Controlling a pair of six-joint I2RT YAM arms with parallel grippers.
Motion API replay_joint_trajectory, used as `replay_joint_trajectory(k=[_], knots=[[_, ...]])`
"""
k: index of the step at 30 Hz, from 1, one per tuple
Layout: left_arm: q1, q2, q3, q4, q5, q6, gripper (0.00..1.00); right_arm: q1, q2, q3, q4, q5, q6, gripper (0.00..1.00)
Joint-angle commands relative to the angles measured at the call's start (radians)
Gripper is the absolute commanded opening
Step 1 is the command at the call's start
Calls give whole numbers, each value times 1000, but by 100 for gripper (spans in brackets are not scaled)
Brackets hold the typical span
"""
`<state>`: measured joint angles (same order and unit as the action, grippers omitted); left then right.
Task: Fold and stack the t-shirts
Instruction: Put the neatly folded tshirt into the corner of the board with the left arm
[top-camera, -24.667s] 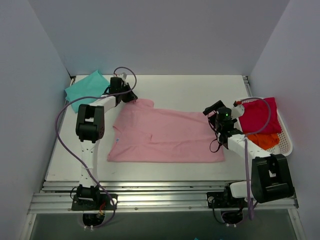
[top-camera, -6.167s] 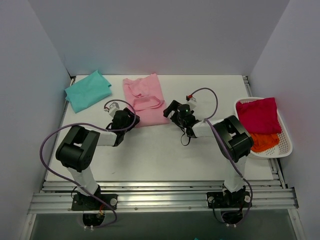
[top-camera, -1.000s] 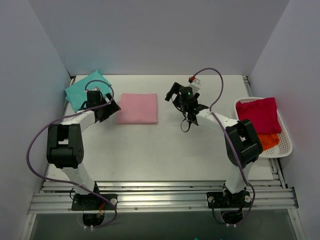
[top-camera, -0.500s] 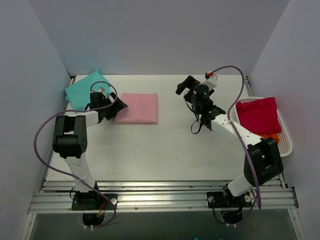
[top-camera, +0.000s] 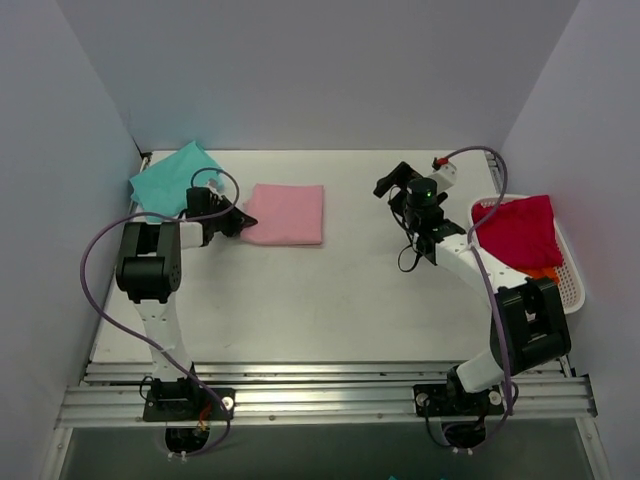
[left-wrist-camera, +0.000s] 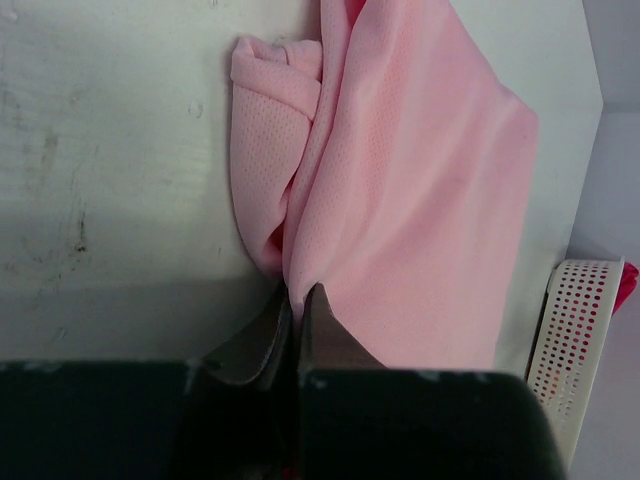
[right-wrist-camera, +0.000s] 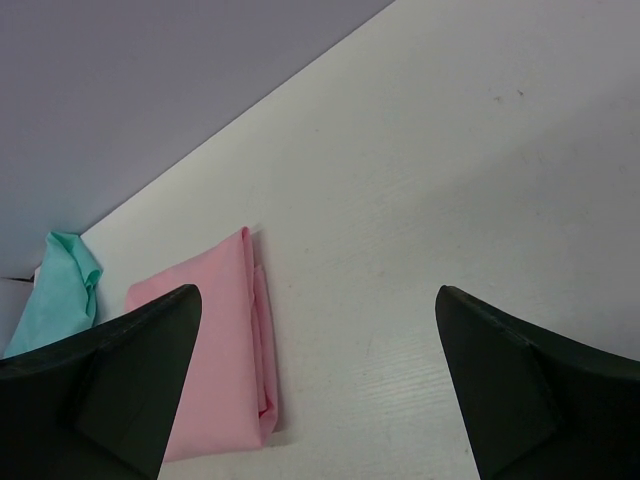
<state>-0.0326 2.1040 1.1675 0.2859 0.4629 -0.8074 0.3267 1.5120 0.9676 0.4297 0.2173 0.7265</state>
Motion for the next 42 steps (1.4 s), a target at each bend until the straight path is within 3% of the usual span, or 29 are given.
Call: replay_joint_trajectory(k=[1, 5, 8, 12, 19, 24, 32, 42], knots=[[14, 50, 73, -128, -10, 46, 2, -32, -73, -24, 79, -44, 22, 100], [17, 89, 362, -359, -15, 206, 2, -60, -72, -53, 139, -87, 42, 100], [28, 166, 518, -457, -1, 253, 2, -95, -50, -53, 171, -139, 57, 100], [72, 287, 838, -608, 32, 298, 2, -144, -10, -52, 219, -206, 83, 100], [151, 379, 1122, -797, 26, 339, 2, -190, 30, -90, 306, -302, 120, 100], [210, 352, 1205, -841, 26, 356, 2, -195, 74, -89, 337, -326, 136, 100], [275, 251, 1210, -815, 22, 352, 2, -181, 125, -73, 383, -369, 160, 99], [381, 211, 1065, -781, -76, 393, 2, -138, 152, -32, 368, -366, 148, 99]])
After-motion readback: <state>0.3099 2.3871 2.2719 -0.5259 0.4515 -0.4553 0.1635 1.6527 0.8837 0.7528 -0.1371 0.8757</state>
